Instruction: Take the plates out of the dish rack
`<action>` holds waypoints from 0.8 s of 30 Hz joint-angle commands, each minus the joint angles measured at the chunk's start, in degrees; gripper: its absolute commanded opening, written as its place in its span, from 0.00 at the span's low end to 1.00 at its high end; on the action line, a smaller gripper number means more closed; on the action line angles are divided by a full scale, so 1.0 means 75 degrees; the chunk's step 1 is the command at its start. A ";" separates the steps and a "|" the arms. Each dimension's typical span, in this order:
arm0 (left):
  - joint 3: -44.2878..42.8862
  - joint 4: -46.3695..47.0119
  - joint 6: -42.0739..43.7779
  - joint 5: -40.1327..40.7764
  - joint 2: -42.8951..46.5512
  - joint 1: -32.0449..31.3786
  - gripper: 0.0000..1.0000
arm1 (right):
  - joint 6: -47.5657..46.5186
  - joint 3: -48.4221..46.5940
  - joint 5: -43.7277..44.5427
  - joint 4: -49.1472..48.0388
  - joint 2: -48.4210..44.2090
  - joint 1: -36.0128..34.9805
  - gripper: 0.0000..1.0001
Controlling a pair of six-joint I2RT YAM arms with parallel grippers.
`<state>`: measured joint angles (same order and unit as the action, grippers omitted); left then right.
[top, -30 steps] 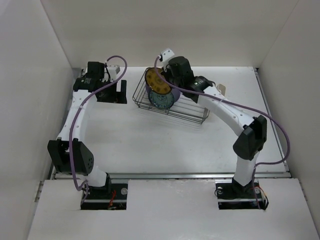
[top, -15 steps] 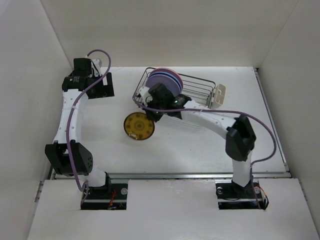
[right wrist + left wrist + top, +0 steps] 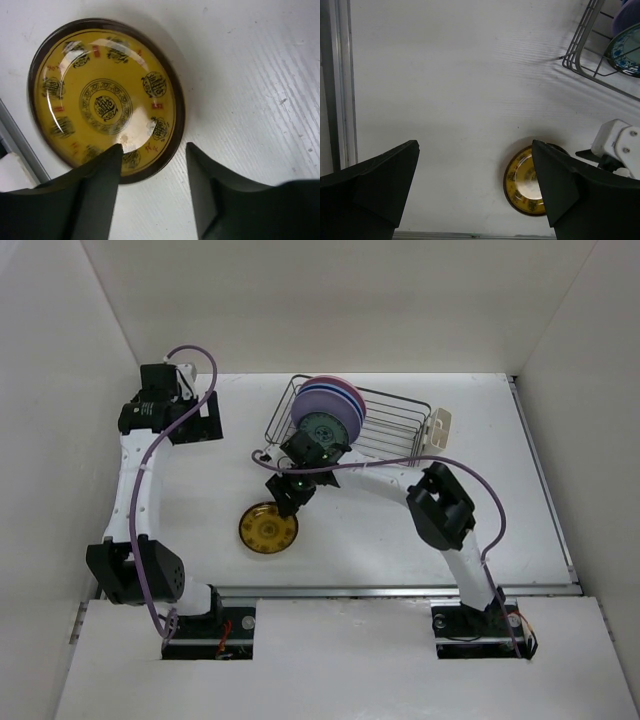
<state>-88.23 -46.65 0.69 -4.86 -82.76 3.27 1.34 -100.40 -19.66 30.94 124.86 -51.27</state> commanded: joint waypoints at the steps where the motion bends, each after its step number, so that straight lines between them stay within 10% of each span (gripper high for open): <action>1: 0.0127 -0.0014 0.0189 0.0121 0.0242 0.0021 0.94 | -0.0015 -0.0301 0.0219 -0.0141 -0.0381 0.0015 0.62; 14: 0.0126 -0.0260 0.0868 0.0039 0.0019 0.0021 0.94 | 0.0372 -0.1551 0.4080 -0.0013 -0.1476 0.1618 0.70; 24: 0.0349 -0.0342 0.0869 -0.0278 -0.0051 0.0021 0.94 | 0.0290 -0.2329 0.4039 0.0340 -0.0312 0.2346 0.63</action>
<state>-86.08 -48.56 6.33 -6.66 -82.94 3.27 2.74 -119.00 12.23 33.06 121.86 -33.10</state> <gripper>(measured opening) 0.938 0.634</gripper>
